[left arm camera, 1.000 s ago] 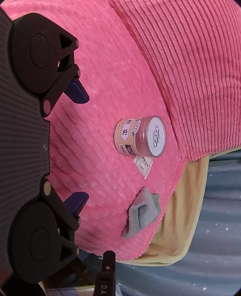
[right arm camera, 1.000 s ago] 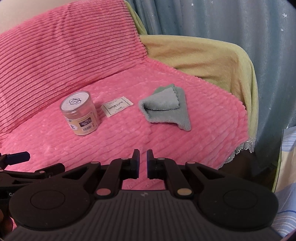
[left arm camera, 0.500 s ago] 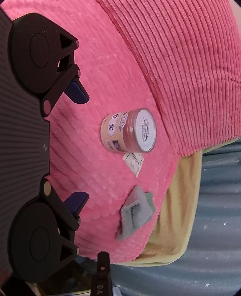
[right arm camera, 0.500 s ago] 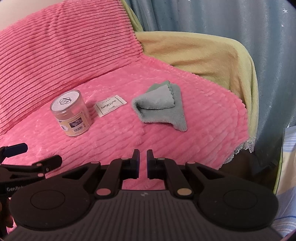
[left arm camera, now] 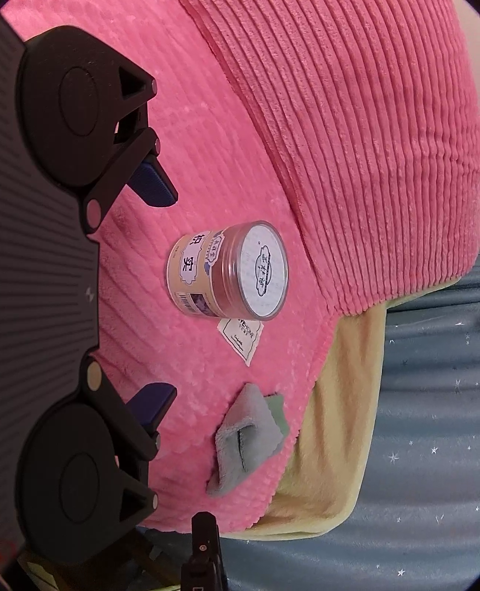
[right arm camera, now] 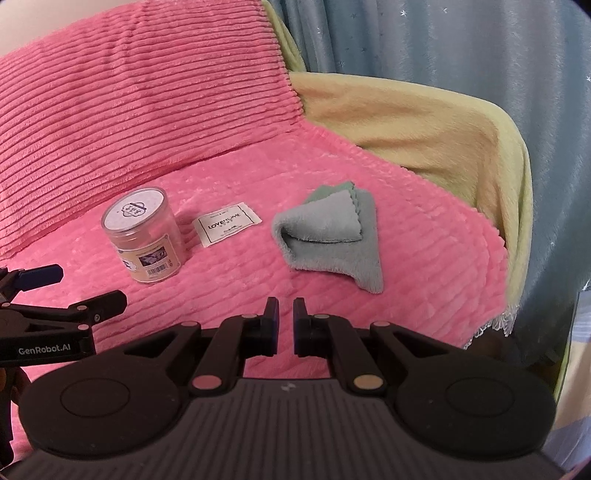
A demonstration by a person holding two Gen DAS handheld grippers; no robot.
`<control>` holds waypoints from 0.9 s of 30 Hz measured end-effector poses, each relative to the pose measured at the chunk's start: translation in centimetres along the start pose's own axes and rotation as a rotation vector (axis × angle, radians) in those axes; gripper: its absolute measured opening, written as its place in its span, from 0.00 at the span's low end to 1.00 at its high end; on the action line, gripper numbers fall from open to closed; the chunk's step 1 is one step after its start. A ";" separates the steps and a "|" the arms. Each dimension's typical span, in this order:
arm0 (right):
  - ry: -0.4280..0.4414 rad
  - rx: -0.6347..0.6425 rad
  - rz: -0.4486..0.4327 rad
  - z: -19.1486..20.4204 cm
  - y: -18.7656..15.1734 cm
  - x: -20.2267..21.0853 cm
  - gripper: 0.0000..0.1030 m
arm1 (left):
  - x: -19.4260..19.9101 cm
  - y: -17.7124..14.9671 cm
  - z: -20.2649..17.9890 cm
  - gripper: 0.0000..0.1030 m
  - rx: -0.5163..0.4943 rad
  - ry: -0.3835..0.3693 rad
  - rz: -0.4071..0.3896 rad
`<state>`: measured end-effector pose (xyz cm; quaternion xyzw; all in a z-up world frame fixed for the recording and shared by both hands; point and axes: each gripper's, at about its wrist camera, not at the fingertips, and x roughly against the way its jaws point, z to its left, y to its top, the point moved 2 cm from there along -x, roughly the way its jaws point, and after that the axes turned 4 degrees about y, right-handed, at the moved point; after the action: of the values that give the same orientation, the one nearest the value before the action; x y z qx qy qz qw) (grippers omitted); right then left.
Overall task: Clean container
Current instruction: 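Move both tools toward the clear jar and grey cloth on the blanket, then grasp the grey cloth with the right tool while the left tool grasps the jar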
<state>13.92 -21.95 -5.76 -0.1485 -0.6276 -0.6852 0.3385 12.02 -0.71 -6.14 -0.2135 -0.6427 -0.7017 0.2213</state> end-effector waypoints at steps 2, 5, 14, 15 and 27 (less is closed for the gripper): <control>0.000 0.001 0.001 0.0 0.1 -0.2 0.04 | -0.4 0.0 -0.2 0.99 -0.003 -0.001 0.012; 0.001 0.002 0.003 -0.1 0.2 -0.6 0.04 | -0.7 -0.1 -0.5 0.99 -0.023 0.016 0.022; 0.002 0.006 0.009 -0.2 0.4 -1.6 0.04 | -1.7 -0.7 -0.7 0.99 -0.045 0.028 0.083; 0.003 0.007 0.010 -0.3 0.5 -1.7 0.04 | -1.9 -0.7 -0.7 0.99 -0.046 0.022 0.091; 0.023 0.051 -0.038 -0.4 1.8 -3.6 0.04 | -3.0 0.1 -0.3 0.99 -0.048 0.020 -0.035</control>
<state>17.77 -21.28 -6.74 -0.1201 -0.6436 -0.6771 0.3360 14.53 -0.96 -7.85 -0.2006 -0.6270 -0.7228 0.2102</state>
